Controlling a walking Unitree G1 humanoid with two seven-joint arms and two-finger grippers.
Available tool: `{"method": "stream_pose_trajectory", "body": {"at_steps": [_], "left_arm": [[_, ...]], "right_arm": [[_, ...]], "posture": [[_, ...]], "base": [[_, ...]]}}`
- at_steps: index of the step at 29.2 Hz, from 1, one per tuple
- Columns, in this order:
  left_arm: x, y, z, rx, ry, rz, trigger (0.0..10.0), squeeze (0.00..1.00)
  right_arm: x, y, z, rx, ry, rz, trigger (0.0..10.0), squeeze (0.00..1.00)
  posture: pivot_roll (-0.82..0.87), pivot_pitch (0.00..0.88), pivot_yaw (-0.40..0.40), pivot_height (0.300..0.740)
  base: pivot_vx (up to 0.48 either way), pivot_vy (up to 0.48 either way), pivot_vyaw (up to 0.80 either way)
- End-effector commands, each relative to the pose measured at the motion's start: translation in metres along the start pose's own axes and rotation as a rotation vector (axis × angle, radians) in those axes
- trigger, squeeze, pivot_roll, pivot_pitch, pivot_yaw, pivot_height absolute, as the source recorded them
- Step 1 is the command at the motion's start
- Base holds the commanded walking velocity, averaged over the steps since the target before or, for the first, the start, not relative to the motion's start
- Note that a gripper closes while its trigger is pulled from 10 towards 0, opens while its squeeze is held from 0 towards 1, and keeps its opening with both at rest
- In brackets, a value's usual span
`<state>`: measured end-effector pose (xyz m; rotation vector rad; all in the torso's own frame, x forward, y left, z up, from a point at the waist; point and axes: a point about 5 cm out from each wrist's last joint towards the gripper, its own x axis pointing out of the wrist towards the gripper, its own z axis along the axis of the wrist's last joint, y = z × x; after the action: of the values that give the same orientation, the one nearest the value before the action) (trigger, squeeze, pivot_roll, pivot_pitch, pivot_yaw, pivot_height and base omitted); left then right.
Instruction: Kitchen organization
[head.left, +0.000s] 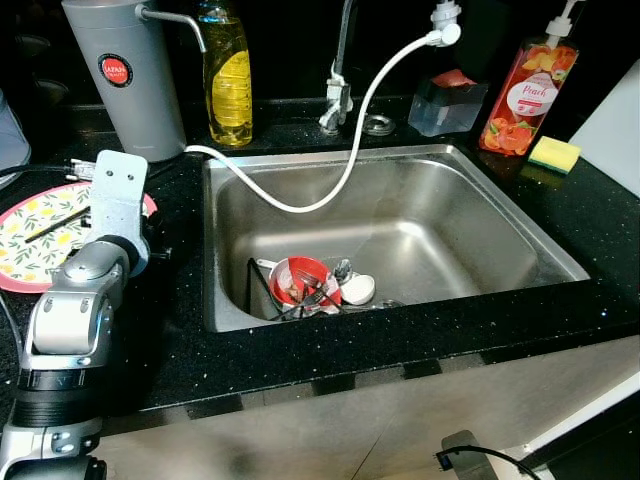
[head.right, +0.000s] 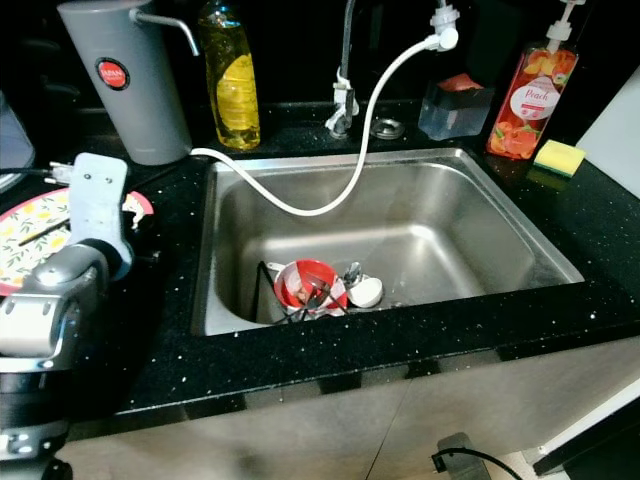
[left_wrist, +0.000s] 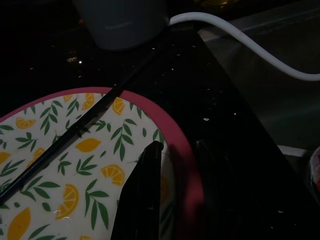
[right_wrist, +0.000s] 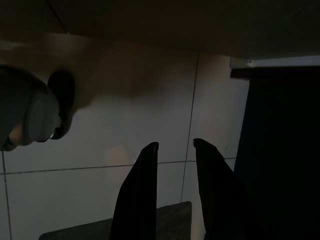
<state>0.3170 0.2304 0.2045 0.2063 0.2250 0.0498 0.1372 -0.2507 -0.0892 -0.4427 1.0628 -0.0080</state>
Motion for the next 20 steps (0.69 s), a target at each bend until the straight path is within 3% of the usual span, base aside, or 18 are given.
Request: {"method": "stream_pose_trajectory", "body": {"at_steps": [1, 20], "left_arm": [[0.0006, 0.0004, -0.0007, 0.026, 0.018, 0.005, 10.0, 0.0], [-0.0008, 0.0, -0.0027, 0.036, 0.026, 0.009, 10.0, 0.0]], "right_arm": [[-0.001, 0.003, -0.005, -0.004, 0.014, 0.004, 10.0, 0.0], [-0.0008, -0.0012, -0.0038, -0.015, 0.008, 0.0, 10.0, 0.0]], "posture": [[0.09, 0.0, -0.023, 0.74], [0.08, 0.0, -0.034, 0.74]], "base": [[0.0, 0.0, 0.0], [0.0, 0.0, 0.0]]}}
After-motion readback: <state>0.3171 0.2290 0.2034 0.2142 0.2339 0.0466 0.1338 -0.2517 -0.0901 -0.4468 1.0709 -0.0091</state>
